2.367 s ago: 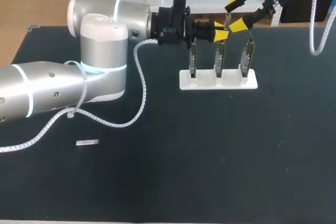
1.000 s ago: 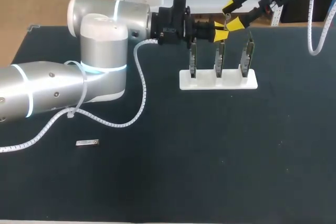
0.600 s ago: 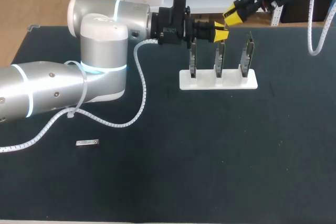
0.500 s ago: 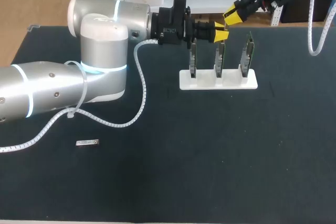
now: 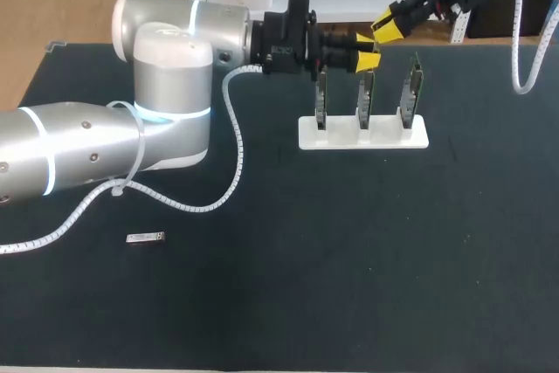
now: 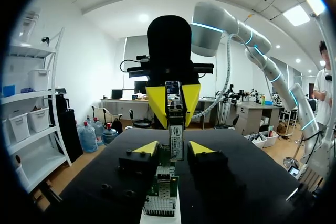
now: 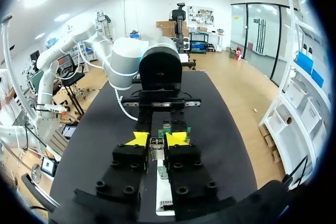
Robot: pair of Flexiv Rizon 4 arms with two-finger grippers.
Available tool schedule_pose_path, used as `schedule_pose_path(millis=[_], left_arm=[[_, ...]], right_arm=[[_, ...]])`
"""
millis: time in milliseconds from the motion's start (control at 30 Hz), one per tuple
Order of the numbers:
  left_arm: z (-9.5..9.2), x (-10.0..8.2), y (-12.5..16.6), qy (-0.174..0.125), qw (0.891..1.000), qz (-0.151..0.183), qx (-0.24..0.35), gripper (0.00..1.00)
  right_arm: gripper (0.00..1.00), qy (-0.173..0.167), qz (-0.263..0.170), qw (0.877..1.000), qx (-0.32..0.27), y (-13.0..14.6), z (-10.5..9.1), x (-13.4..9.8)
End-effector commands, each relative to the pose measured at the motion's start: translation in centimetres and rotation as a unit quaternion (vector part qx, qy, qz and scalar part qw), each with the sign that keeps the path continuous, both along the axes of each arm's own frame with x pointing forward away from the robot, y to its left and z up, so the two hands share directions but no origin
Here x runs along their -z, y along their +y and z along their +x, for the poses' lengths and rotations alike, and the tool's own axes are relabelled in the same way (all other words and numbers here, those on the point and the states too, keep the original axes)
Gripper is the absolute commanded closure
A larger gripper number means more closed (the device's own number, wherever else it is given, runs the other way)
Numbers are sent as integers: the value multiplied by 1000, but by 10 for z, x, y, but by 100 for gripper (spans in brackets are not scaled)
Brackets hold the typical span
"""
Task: Pick up the optical module with the left hand, and insert it into the network port with the right hand.
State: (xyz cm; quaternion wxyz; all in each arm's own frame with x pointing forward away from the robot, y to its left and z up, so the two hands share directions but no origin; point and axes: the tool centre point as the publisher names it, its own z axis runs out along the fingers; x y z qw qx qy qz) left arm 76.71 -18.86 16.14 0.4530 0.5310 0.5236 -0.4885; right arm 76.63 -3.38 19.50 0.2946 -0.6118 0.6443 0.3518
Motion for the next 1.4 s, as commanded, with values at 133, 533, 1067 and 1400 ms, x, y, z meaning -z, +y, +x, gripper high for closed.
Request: schedule_pose_path(millis=[133, 533, 1067, 1400], left_arm=[[1, 0, 0, 0, 1000, 1, 1, 0], [-3, -3, 9, 1, 1000, 29, -4, 0], [-7, 8, 21, -3, 992, 123, -15, 0], [-8, 17, 23, -18, 983, 183, -29, 0]], right_arm=[[100, -1, 3, 1000, 0, -1, 3, -1], [100, -4, 5, 1000, 4, -3, 5, -2], [100, -4, 6, 1000, 6, -6, 5, -1], [100, -6, 4, 1000, 3, -6, 5, -2]])
